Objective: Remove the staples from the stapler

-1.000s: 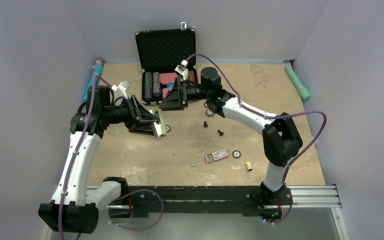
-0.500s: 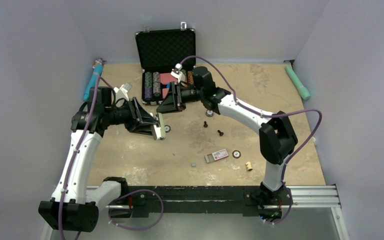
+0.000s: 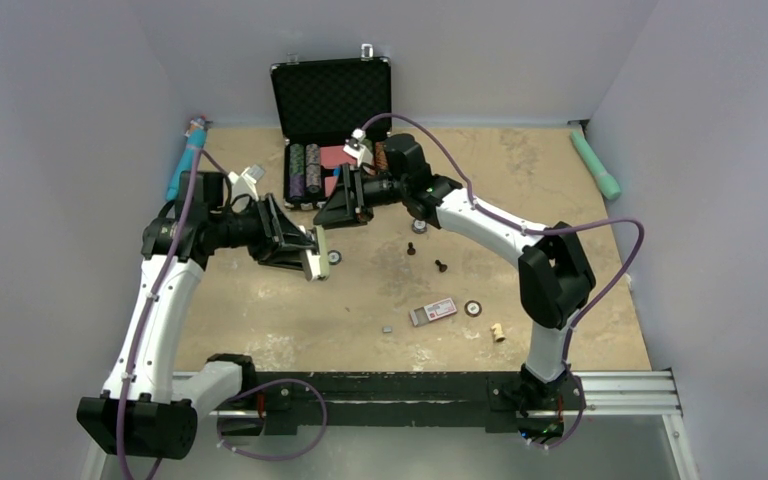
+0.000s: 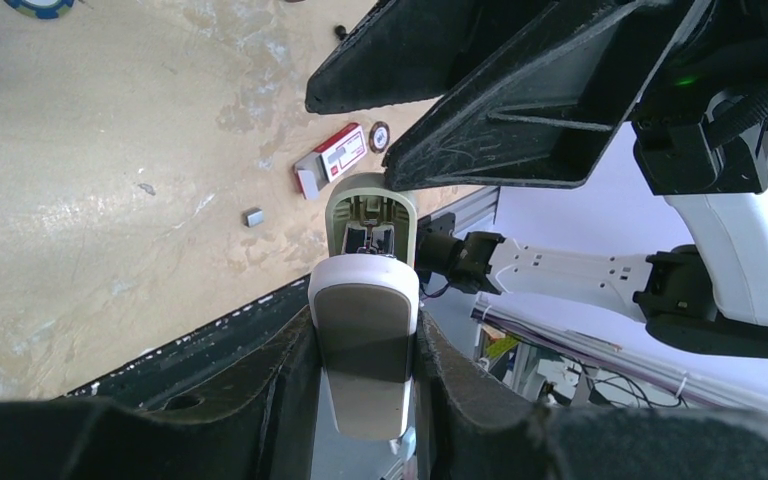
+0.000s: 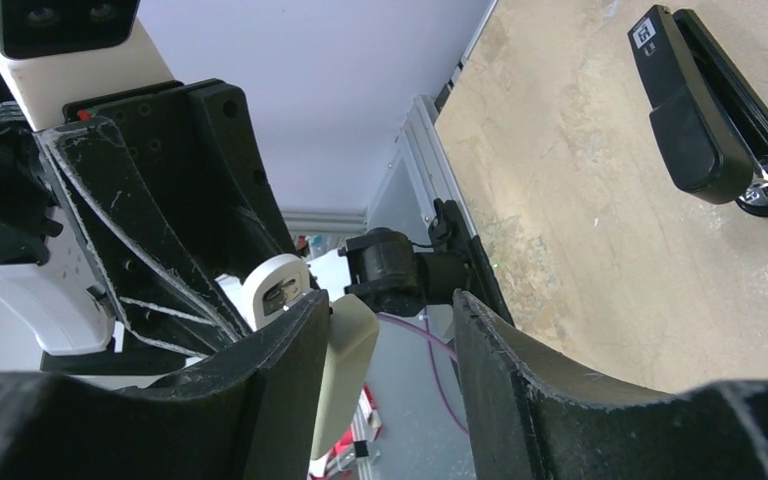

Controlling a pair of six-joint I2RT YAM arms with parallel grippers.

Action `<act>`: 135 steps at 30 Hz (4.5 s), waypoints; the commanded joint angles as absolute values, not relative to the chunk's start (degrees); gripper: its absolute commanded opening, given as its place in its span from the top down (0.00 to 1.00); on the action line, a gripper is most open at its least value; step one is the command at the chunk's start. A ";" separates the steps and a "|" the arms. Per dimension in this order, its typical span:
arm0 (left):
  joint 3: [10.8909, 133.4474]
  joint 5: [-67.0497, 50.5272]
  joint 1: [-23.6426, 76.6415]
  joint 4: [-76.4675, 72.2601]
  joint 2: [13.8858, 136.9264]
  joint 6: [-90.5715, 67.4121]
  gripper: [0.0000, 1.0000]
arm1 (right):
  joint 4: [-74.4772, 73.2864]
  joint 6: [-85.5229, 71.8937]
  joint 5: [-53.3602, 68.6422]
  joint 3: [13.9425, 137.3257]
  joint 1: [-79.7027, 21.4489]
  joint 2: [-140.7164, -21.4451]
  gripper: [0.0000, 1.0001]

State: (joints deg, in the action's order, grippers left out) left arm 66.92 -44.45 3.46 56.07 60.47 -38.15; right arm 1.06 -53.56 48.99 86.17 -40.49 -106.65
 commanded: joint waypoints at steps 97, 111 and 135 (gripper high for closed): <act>53.11 -0.19 3.70 64.09 56.60 -38.07 0.13 | -24.82 -32.48 36.74 82.55 -40.10 -101.37 0.96; 61.45 9.49 -4.28 74.26 54.66 -39.39 0.09 | -29.34 -27.89 38.58 98.40 -43.79 -109.58 0.50; 45.93 -3.19 8.57 56.13 65.40 -41.31 0.14 | -31.90 -27.00 36.37 88.88 -44.69 -104.33 0.49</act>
State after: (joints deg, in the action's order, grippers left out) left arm 50.28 -2.17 7.66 60.34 64.31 -38.52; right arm -30.87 -28.38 37.45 87.57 -44.62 -107.11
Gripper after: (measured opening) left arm 0.856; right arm 0.501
